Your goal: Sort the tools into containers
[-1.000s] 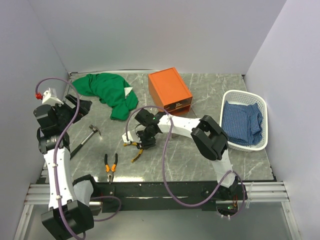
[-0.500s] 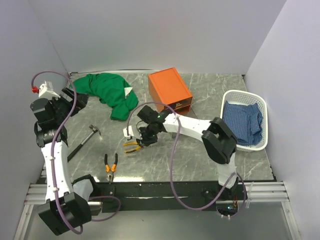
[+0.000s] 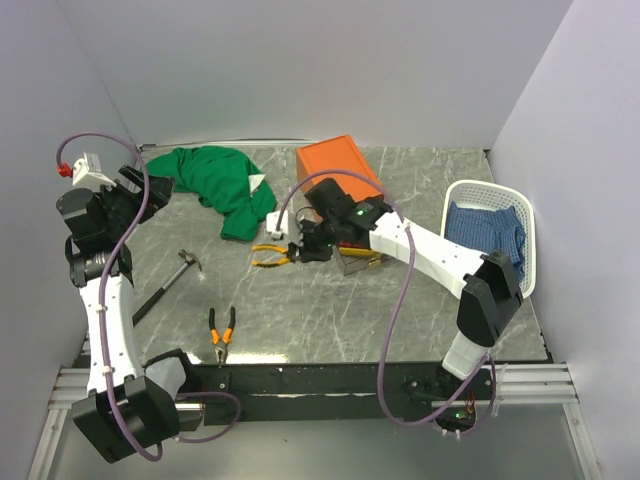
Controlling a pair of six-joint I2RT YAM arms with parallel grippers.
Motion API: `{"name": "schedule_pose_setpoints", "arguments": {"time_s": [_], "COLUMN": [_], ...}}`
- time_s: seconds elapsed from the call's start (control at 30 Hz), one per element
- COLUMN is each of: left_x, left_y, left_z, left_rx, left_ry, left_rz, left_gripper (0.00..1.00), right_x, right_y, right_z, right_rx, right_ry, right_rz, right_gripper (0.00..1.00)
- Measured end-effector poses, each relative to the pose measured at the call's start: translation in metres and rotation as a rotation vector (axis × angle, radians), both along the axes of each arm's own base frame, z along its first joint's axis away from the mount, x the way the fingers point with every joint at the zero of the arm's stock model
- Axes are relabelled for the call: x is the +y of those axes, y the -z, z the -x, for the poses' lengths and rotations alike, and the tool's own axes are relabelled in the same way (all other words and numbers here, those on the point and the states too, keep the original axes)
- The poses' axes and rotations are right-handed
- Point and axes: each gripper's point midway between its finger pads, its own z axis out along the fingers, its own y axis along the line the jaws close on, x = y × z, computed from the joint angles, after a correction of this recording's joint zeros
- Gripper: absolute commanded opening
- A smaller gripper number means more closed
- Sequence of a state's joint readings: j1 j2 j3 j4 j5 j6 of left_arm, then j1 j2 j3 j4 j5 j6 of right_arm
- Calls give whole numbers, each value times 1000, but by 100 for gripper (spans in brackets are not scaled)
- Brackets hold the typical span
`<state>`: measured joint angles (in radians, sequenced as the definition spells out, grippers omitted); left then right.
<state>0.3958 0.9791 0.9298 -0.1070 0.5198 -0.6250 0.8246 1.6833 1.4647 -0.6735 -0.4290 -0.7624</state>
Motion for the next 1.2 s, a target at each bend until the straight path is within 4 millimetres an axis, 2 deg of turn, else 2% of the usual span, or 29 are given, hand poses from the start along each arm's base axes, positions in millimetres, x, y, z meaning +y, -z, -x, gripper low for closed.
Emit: {"name": "schedule_pose_setpoints", "arguments": {"time_s": [0.13, 0.33, 0.4, 0.5, 0.57, 0.67, 0.77, 0.9, 1.07, 1.1, 1.13, 1.17, 1.2], "left_x": [-1, -4, -4, -4, -4, -3, -3, -3, -3, -3, -3, -3, -3], "left_y": [0, 0, 0, 1, 2, 4, 5, 4, 4, 4, 4, 4, 4], "left_z": [0, 0, 0, -1, -2, -4, -4, -5, -5, -5, -5, -5, -5], "left_rx": [0, 1, 1, 3, 3, 9, 11, 7, 6, 6, 6, 6, 6], "left_ry": [1, 13, 13, 13, 13, 13, 13, 13, 13, 13, 13, 13, 13], "left_rz": [1, 1, 1, 2, 2, 4, 5, 3, -1, -1, -1, -1, 0], "left_gripper": [85, 85, 85, 85, 85, 85, 85, 85, 85, 85, 85, 85, 85], "right_x": [-16, -32, -39, -63, -84, -119, -146, -170, -195, -198, -201, -203, -204], "right_y": [5, 19, 18, 17, 17, 24, 37, 53, 56, 57, 57, 58, 58], "right_z": [-15, -18, -26, -47, -65, -80, -84, -83, -92, -93, -95, -95, -95], "right_rx": [10, 27, 24, 5, -17, -38, -37, -33, -41, -40, -39, -39, -37], "right_ry": [71, 122, 144, 206, 255, 314, 330, 331, 373, 380, 388, 393, 397], "right_rz": [14, 59, 59, 70, 87, 128, 180, 242, 277, 281, 286, 290, 295], "right_gripper": [0, 0, 0, 0, 0, 0, 0, 0, 0, 3, 11, 33, 41]}}
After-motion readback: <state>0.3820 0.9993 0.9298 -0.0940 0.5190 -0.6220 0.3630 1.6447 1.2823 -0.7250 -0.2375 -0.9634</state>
